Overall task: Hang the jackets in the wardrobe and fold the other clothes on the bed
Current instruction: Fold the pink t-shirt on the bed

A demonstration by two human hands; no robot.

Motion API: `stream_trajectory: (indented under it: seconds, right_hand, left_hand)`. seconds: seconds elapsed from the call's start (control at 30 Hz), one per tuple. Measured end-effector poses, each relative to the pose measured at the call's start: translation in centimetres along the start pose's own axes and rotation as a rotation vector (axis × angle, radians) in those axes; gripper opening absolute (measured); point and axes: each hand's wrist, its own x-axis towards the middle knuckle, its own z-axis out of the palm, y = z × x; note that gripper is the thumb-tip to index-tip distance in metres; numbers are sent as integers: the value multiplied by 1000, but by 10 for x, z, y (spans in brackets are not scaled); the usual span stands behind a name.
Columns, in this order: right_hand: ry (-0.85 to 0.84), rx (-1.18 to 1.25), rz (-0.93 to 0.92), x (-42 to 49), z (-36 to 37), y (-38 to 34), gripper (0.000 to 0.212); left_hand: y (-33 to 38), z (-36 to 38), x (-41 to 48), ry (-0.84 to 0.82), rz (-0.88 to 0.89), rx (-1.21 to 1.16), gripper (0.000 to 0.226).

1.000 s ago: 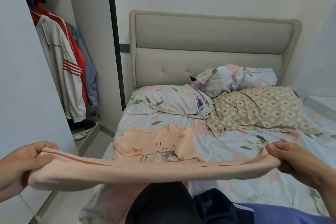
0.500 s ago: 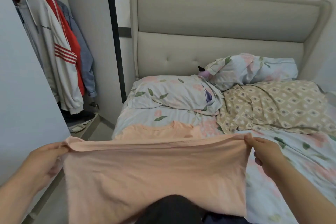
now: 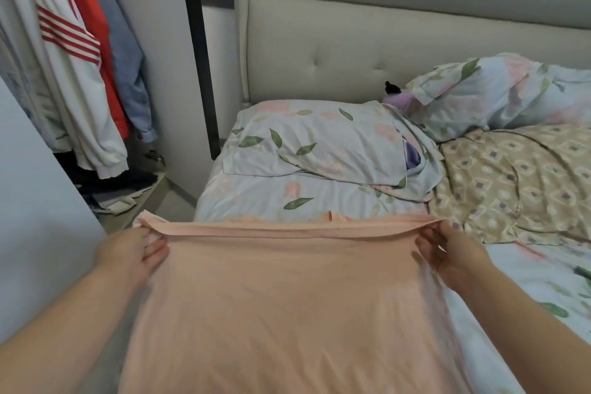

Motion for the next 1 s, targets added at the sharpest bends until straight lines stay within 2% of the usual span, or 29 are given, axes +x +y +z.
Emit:
stream_trajectory:
  seconds: [0.07,0.2,0.27,0.3,0.4,0.47,0.57,0.67,0.8,0.9,0.97,1.0]
  right_hand:
    - [21,-20,11,25,13,1,28]
    - [51,-81,16,73,35,6,27]
    - [63,-79,30,85,42,20,16]
    - [62,-68,24,87,42,29,7]
    - [25,-83,-116,81,31,54,56]
    - [-12,-347,-261,59,24,61,61]
    - [-83,-818,-456,18,8,77,46]
    - [-107,-1003,-510,-27,-28,98,27]
    - [-7,-1002,-447,-72,-88,114,23]
    - [123,-1040,-338,-96,-126,119,34]
    - [109,-1002,-210,-108,-139,117,24]
    - [44,-944,-154,-114,-142,116,18]
  left_hand:
    - [-3,13,27,44,5,12,29]
    - [-6,35,72,117,13,121,20]
    - [-16,39,79,110,60,245,16]
    - [-24,39,77,84,155,364,17]
    - [-43,29,43,-85,454,640,29]
    - [-50,18,19,-164,546,751,39]
    - [-70,-10,-8,-203,602,998,59]
    - [-92,-52,-38,-212,443,1046,67]
    - [-105,-111,-65,-61,80,951,45]
    - [-103,-154,-77,-65,-207,808,33]
    - [-105,-170,-78,-71,-364,721,32]
    - [-105,-172,-81,-79,-422,668,36]
